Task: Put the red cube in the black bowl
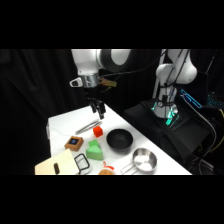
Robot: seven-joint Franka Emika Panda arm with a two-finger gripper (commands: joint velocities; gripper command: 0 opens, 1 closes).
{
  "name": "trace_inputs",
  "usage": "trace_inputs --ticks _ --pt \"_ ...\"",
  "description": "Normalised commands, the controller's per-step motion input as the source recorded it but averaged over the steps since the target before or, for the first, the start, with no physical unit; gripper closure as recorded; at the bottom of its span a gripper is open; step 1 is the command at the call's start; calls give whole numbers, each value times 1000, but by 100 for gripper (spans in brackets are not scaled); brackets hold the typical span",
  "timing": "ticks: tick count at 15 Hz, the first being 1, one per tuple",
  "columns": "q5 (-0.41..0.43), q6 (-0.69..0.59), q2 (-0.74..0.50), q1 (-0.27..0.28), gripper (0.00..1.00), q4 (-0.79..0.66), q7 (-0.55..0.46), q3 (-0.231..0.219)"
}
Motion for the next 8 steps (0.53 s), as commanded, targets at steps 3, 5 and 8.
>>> trace_inputs --ticks 3,5,8 --pt "28 77 13 -48 0 -1 -52 26" --pt "32 134 43 -79 0 23 -142 11" --pt "13 143 72 -116 0 56 -222 -23"
